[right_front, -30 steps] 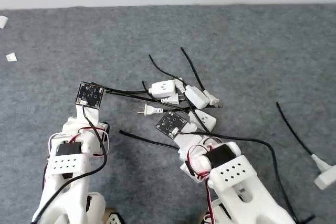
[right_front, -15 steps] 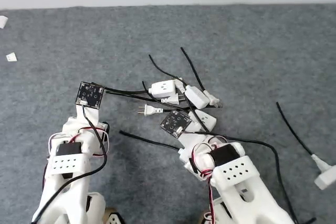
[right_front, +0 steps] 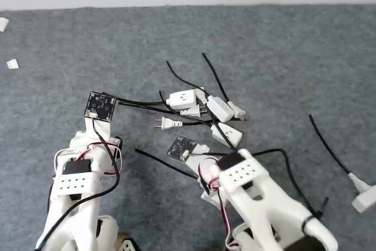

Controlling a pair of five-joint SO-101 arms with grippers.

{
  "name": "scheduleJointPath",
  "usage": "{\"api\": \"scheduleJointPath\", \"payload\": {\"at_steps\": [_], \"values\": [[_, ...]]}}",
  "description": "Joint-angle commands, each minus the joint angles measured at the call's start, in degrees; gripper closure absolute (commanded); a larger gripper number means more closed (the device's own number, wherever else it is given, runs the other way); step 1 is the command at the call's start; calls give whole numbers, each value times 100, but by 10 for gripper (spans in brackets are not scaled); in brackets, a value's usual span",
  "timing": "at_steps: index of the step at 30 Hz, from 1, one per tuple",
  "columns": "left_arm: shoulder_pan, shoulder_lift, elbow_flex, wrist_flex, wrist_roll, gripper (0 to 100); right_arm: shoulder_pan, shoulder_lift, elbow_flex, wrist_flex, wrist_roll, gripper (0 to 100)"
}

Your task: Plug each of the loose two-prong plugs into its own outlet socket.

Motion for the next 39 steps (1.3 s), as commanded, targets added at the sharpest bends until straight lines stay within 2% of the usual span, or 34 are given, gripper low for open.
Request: {"api": "scheduleJointPath", "payload": {"at_steps": [1, 2, 13, 15, 19, 21, 30, 36, 39], "values": [[-35, -18, -215, -149, -53, 848, 163, 75, -334, -295, -308, 970], [-35, -18, -215, -149, -53, 848, 154, 66, -334, -347, -404, 997], [-35, -18, -215, -149, -53, 848, 4, -1182, -211, -637, -1187, 980], [-35, -18, -215, -149, -53, 848, -154, -1147, -35, -734, -1116, 924], [-35, -18, -215, -149, -53, 848, -338, -919, 202, -936, -1081, 736], [-35, -18, -215, -149, -53, 848, -347, -901, 202, -927, -1081, 702], [-35, 0, -215, -149, -53, 848, -251, -1833, -440, 233, -1099, 848], [-35, 0, -215, -149, -53, 848, 945, -2466, -413, 75, -1125, 925], [-35, 0, -215, -149, -53, 848, 1156, -2369, -273, -163, -1134, 970]]}}
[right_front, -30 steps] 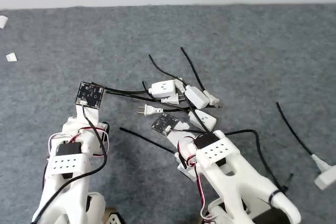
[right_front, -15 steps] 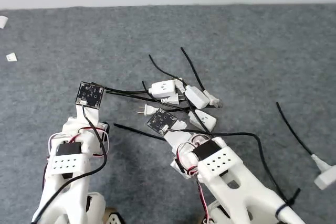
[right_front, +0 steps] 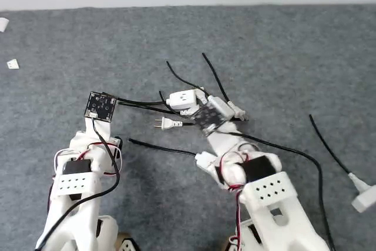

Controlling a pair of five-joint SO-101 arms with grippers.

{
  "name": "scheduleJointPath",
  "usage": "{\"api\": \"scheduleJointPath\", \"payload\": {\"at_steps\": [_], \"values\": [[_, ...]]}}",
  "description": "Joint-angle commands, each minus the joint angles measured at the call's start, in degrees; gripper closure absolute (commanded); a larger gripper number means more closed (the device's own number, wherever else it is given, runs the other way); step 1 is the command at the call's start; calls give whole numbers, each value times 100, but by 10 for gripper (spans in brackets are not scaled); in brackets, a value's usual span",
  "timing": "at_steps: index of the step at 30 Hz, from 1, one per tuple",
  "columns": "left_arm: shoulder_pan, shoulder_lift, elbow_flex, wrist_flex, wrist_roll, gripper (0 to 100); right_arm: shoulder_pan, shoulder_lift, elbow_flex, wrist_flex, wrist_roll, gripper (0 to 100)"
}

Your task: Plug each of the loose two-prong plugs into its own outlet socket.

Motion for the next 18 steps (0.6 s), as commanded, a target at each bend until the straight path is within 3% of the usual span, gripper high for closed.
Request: {"api": "scheduleJointPath", "payload": {"at_steps": [1, 10, 18], "values": [[-35, 0, -215, -149, -53, 848, 215, -22, -88, -391, -62, 977], [-26, 0, -215, -149, -53, 848, -233, 664, -26, -655, -88, 817], [-26, 9, -215, -149, -53, 848, -418, 1859, -246, -848, -167, 815]]}}
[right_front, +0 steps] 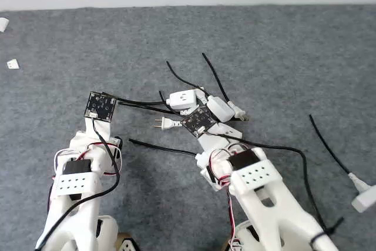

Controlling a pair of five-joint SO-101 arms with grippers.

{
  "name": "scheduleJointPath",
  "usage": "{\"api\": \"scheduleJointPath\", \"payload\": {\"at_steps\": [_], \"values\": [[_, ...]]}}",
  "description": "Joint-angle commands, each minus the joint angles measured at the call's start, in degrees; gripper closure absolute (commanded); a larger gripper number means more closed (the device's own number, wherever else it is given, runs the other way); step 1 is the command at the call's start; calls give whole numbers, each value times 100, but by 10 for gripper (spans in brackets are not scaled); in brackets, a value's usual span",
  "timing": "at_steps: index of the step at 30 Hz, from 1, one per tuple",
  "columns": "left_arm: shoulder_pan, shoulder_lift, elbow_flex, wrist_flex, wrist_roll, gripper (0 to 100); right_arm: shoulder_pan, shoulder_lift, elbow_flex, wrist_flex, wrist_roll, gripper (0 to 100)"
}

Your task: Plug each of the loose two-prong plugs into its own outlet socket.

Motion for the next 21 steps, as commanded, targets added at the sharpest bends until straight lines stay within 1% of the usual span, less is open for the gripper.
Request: {"api": "scheduleJointPath", "payload": {"at_steps": [1, 5, 9, 17, 19, 21], "values": [[-26, 9, -215, -149, -53, 848, -22, 549, -396, -136, -44, 815], [-35, 0, -207, -141, -53, 848, -22, 1209, -782, -101, 79, 816], [-35, 0, -207, -141, -53, 848, -22, 1569, -1020, -48, 88, 816], [-35, 0, -207, -141, -53, 848, -22, 1437, -1090, 31, 44, 817], [-35, 0, -207, -141, -53, 848, -31, 1147, -1029, -4, 35, 862], [-35, 0, -207, -141, -53, 848, -84, 716, -862, -31, 35, 949]]}}
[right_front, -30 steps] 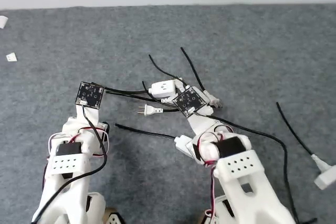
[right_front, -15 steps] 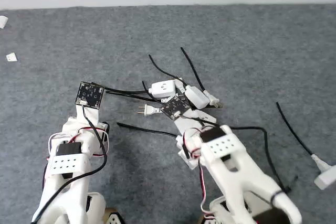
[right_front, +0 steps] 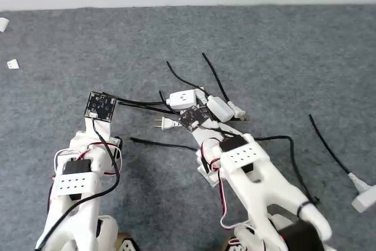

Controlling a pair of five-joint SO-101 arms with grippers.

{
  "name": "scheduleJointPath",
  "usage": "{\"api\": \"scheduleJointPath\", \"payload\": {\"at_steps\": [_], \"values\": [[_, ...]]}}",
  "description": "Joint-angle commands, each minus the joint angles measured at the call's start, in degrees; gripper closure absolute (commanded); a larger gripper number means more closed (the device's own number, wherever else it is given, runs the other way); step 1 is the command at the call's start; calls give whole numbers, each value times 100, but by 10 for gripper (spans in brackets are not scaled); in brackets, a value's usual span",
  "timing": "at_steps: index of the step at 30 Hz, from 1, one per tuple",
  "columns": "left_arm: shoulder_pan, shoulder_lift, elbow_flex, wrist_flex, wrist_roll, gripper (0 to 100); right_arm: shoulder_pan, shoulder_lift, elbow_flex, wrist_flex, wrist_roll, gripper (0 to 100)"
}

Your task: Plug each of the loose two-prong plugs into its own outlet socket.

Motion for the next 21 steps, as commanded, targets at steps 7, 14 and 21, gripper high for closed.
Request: {"api": "scheduleJointPath", "payload": {"at_steps": [7, 14, 21], "values": [[-26, 0, -207, -149, -62, 848, -1051, -2844, 853, 646, 167, 990], [-26, 0, -215, -149, -62, 848, -1692, -4400, 1811, 901, 1301, 990], [-26, 0, -215, -149, -62, 848, -1710, -4532, 2400, 1226, 2444, 765]]}}
